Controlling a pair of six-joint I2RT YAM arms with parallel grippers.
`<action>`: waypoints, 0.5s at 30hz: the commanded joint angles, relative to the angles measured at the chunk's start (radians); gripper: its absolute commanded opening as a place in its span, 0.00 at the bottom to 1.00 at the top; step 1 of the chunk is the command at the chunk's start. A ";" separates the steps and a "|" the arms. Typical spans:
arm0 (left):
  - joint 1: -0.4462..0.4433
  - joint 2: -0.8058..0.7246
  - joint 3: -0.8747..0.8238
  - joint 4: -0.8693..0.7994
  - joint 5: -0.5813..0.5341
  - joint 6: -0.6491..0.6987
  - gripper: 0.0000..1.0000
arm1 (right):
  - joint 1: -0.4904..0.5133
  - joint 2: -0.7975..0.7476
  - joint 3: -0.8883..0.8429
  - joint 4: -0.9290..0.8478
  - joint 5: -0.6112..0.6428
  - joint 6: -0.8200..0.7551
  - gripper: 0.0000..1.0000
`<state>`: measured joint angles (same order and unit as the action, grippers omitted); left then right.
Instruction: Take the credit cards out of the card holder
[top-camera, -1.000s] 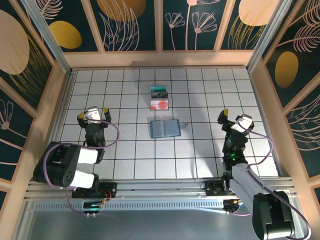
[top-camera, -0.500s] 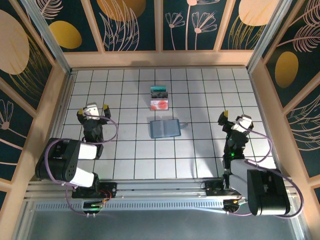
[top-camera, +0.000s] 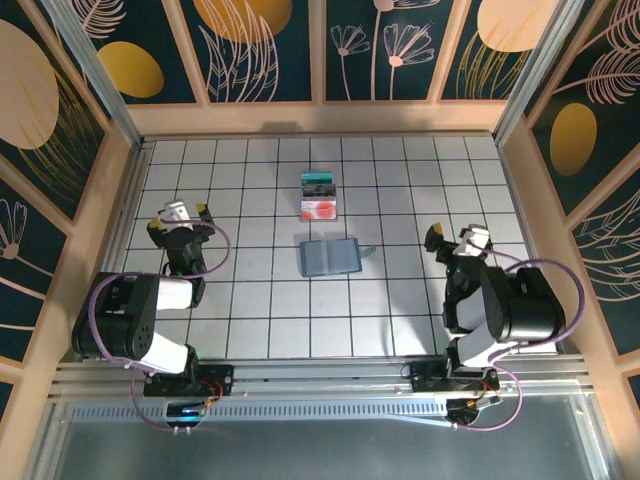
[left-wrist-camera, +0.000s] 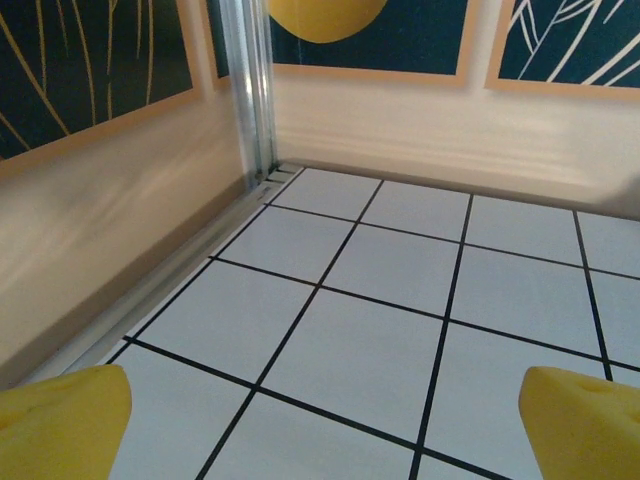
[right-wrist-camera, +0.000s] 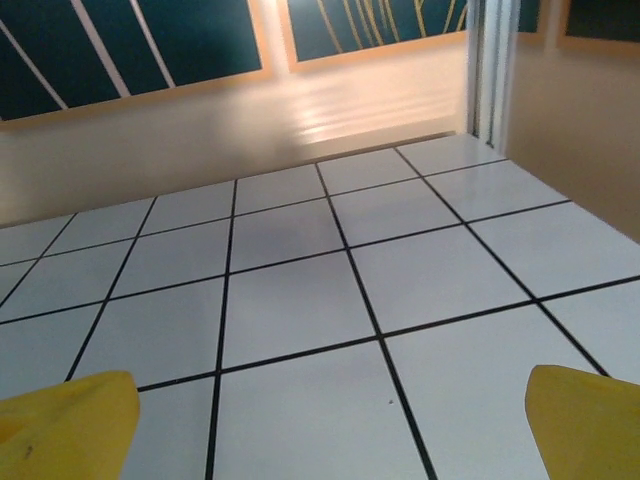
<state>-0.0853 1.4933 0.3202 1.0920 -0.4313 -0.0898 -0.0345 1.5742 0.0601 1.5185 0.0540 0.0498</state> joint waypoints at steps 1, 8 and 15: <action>0.010 0.010 0.026 -0.018 0.059 0.009 0.99 | -0.051 0.005 0.031 0.076 -0.155 0.000 0.99; 0.010 0.008 0.025 -0.016 0.059 0.010 0.99 | -0.046 -0.006 0.148 -0.160 -0.223 -0.022 0.99; 0.010 0.007 0.022 -0.012 0.058 0.012 0.99 | -0.045 -0.006 0.148 -0.162 -0.245 -0.037 0.99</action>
<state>-0.0837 1.4937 0.3260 1.0721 -0.3889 -0.0834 -0.0776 1.5738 0.2104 1.3544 -0.1654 0.0315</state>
